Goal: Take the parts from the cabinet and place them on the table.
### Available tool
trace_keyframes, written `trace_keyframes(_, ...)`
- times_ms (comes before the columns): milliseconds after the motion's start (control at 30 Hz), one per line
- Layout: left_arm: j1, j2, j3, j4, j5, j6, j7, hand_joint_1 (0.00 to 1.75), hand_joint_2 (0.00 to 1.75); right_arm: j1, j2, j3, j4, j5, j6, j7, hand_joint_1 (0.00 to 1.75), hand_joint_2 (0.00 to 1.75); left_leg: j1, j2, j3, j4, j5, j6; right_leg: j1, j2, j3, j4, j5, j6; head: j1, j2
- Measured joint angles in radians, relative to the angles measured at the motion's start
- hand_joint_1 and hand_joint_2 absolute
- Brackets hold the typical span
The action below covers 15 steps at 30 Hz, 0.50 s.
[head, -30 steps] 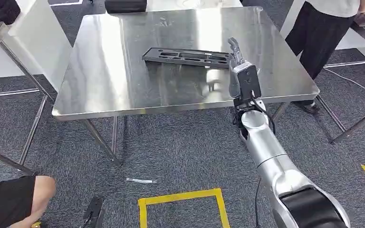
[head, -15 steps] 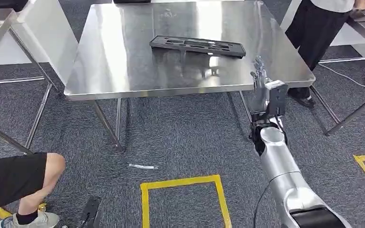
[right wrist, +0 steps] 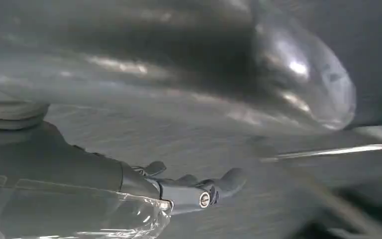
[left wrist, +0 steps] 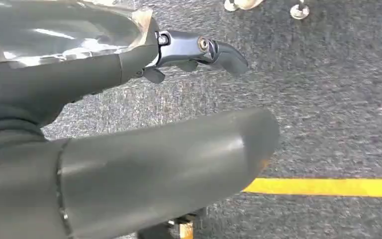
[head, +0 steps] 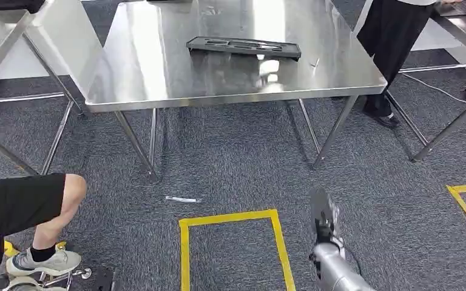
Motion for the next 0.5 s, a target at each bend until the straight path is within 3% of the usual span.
trace_keyframes(33, -0.002, -0.002, 0.003, -0.001, 0.001, 0.001, -0.003, 0.0, 0.0, 0.007, 0.002, 0.0, 0.013, 0.008, -0.008, 0.015, 0.0, 0.0, -0.002, 0.0, 0.011, -0.033, -0.014, 0.004, -0.003, -0.004, -0.002, 0.0, 0.008, 0.006, 0.003, 0.0)
trace_keyframes(100, 0.0, -0.003, 0.006, 0.0, 0.003, -0.001, -0.002, 0.0, 0.0, 0.018, 0.006, 0.001, 0.046, 0.01, -0.022, 0.077, 0.0, 0.0, -0.014, 0.0, 0.001, -0.033, -0.003, 0.017, -0.009, -0.005, -0.007, -0.009, 0.032, 0.021, 0.002, 0.0)
trace_keyframes(133, 0.002, -0.005, 0.007, 0.0, 0.006, -0.003, 0.0, 0.0, 0.0, 0.033, 0.008, 0.001, 0.058, 0.011, -0.027, 0.118, 0.0, 0.0, -0.012, 0.002, -0.005, -0.041, 0.012, 0.025, -0.001, -0.003, -0.011, -0.014, 0.042, 0.029, 0.002, 0.0)
trace_keyframes(167, 0.0, -0.01, 0.007, 0.0, 0.007, -0.011, 0.002, 0.0, 0.0, 0.05, 0.008, 0.002, 0.075, 0.023, -0.03, 0.178, 0.0, 0.0, -0.005, 0.008, -0.014, -0.05, 0.033, 0.031, -0.011, 0.0, -0.021, 0.002, 0.014, 0.028, 0.0, 0.0)
trace_keyframes(200, -0.003, -0.009, 0.008, 0.0, 0.014, -0.014, 0.003, 0.0, 0.0, 0.066, 0.013, 0.005, 0.089, 0.035, -0.031, 0.235, 0.0, 0.0, -0.003, 0.003, -0.029, -0.051, 0.046, 0.043, -0.008, 0.003, -0.037, 0.035, -0.036, 0.019, 0.008, 0.0)
trace_keyframes(267, -0.007, -0.009, 0.008, 0.0, 0.017, -0.025, 0.008, 0.0, 0.0, 0.102, 0.013, 0.018, 0.111, 0.069, -0.022, 0.334, 0.0, 0.0, -0.002, 0.002, -0.063, -0.051, 0.074, 0.043, -0.014, 0.007, -0.066, 0.17, -0.151, 0.007, 0.011, 0.0)
trace_keyframes(300, -0.009, -0.009, 0.008, -0.001, 0.022, -0.028, 0.012, 0.0, 0.0, 0.118, 0.013, 0.029, 0.12, 0.085, -0.013, 0.379, 0.0, 0.0, -0.003, 0.002, -0.082, -0.05, 0.087, 0.042, -0.015, 0.008, -0.075, 0.242, -0.182, 0.011, 0.01, 0.0)
trace_keyframes(333, -0.009, -0.008, 0.008, -0.001, 0.026, -0.029, 0.014, 0.0, 0.0, 0.136, 0.013, 0.038, 0.129, 0.098, 0.001, 0.414, 0.0, 0.0, -0.002, 0.005, -0.101, -0.049, 0.102, 0.039, -0.018, 0.008, -0.074, 0.298, -0.184, 0.024, 0.011, 0.0)
trace_keyframes(367, -0.01, -0.008, 0.008, -0.003, 0.031, -0.029, 0.018, 0.0, 0.0, 0.152, 0.012, 0.048, 0.137, 0.116, 0.026, 0.451, 0.0, 0.0, -0.001, 0.008, -0.119, -0.049, 0.116, 0.036, -0.021, 0.008, -0.056, 0.31, -0.159, 0.041, 0.011, 0.0)
trace_keyframes(400, -0.012, -0.008, 0.008, -0.003, 0.036, -0.029, 0.023, 0.0, 0.0, 0.165, 0.01, 0.062, 0.145, 0.13, 0.05, 0.484, 0.0, 0.0, 0.001, 0.011, -0.136, -0.048, 0.128, 0.031, -0.025, 0.008, -0.021, 0.285, -0.127, 0.058, 0.011, 0.0)
trace_keyframes(433, -0.013, -0.008, 0.008, -0.005, 0.036, -0.029, 0.025, 0.0, 0.0, 0.178, 0.008, 0.075, 0.15, 0.138, 0.06, 0.498, 0.0, 0.0, 0.003, 0.013, -0.153, -0.047, 0.142, 0.025, -0.029, 0.008, 0.035, 0.224, -0.101, 0.07, 0.011, 0.0)
trace_keyframes(467, -0.016, -0.008, 0.008, -0.009, 0.036, -0.029, 0.026, 0.0, 0.0, 0.184, 0.007, 0.084, 0.153, 0.143, 0.066, 0.502, 0.0, 0.0, 0.005, 0.013, -0.166, -0.046, 0.156, 0.017, -0.034, 0.008, 0.108, 0.134, -0.105, 0.072, 0.01, 0.0)
trace_keyframes(500, -0.018, -0.004, 0.008, -0.015, 0.037, -0.028, 0.029, 0.0, 0.0, 0.185, 0.008, 0.092, 0.154, 0.145, 0.069, 0.505, 0.0, 0.0, 0.0, 0.013, -0.173, -0.043, 0.165, 0.008, -0.033, 0.009, 0.201, 0.028, -0.139, 0.065, 0.014, 0.0)
